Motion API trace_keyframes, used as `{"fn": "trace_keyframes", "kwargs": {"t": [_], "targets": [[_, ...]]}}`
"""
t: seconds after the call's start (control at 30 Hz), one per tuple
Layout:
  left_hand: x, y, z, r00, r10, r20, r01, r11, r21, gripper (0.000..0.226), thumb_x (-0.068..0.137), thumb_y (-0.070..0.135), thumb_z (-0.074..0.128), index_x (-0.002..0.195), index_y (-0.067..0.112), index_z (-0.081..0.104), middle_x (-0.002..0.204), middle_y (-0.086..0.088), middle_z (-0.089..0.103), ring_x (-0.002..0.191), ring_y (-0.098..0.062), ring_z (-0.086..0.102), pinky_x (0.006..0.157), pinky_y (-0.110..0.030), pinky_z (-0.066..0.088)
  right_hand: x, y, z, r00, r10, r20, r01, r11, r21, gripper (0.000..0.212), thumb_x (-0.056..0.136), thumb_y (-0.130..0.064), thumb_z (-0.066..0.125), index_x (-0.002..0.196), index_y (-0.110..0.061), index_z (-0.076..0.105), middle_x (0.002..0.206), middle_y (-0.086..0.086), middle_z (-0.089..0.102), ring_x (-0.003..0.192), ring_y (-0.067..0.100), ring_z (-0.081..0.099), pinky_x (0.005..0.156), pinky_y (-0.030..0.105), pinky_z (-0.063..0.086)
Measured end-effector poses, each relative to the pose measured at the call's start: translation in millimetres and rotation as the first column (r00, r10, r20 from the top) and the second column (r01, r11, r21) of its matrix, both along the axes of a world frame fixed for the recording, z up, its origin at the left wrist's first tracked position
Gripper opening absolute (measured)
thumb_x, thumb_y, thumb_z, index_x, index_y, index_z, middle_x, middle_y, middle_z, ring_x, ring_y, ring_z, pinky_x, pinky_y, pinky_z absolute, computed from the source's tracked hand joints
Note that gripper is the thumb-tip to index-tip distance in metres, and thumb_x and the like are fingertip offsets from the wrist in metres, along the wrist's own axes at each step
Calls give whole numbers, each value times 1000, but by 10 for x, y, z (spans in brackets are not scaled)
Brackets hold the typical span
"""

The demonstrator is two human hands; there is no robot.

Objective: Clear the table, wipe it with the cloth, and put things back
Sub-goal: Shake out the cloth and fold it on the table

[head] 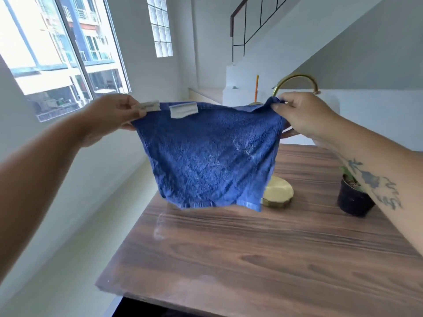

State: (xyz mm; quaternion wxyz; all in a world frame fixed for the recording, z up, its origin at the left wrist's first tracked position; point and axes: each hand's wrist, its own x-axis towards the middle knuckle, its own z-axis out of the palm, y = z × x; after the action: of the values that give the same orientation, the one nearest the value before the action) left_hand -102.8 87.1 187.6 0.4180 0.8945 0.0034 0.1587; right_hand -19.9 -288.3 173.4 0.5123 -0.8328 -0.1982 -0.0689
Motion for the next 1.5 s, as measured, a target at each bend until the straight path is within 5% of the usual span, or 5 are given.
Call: {"fn": "trace_keyframes", "kwargs": {"t": [0.37, 0.7, 1.07, 1.23, 1.5], "targets": [[-643, -267, -501, 971, -231, 61, 233, 860, -454, 19, 82, 31, 70, 77, 17, 58, 84, -1, 67, 89, -14, 63, 88, -23, 51, -683, -281, -443, 950, 251, -186, -147, 884, 445, 23, 101, -23, 45, 114, -16, 62, 121, 1, 67, 113, 13, 61, 96, 33, 49], [-1332, -398, -1734, 830, -289, -478, -6, 851, -525, 62, 52, 57, 84, 81, 8, 62, 69, -6, 58, 57, -11, 56, 47, -20, 46, -1643, -653, -1633, 702, 126, -701, -152, 988, 26, 26, 99, -30, 43, 108, -22, 66, 96, -2, 75, 65, 9, 68, 51, 25, 48], [-671, -986, -2251, 970, 185, -157, -71, 835, 545, 65, 90, 60, 39, 142, 22, 40, 150, 1, 39, 139, -22, 31, 112, -39, 26, -1010, -461, -2010, 945, -229, 236, 327, 712, -621, 25, 88, -42, 54, 103, -23, 60, 106, 0, 55, 97, 25, 54, 75, 34, 43], [-803, -948, -2367, 936, 85, -341, 171, 736, 655, 88, 74, 79, -6, 151, 36, -6, 154, 21, -14, 142, -3, -18, 118, -38, -7, -1136, -332, -2096, 989, 111, -94, -137, 503, -853, 76, 84, -73, 5, 152, -39, 7, 159, -13, 3, 148, 18, -3, 119, 44, 0], [-1274, -634, -2203, 986, 2, -164, 88, 837, 541, 77, 69, 88, 34, 122, 40, 60, 129, 22, 52, 126, -9, 40, 102, -33, 25, -735, 827, -1662, 946, 319, -55, -301, 803, -515, 25, 91, -37, 59, 115, -30, 59, 114, -10, 57, 107, 12, 51, 97, 40, 39]]}}
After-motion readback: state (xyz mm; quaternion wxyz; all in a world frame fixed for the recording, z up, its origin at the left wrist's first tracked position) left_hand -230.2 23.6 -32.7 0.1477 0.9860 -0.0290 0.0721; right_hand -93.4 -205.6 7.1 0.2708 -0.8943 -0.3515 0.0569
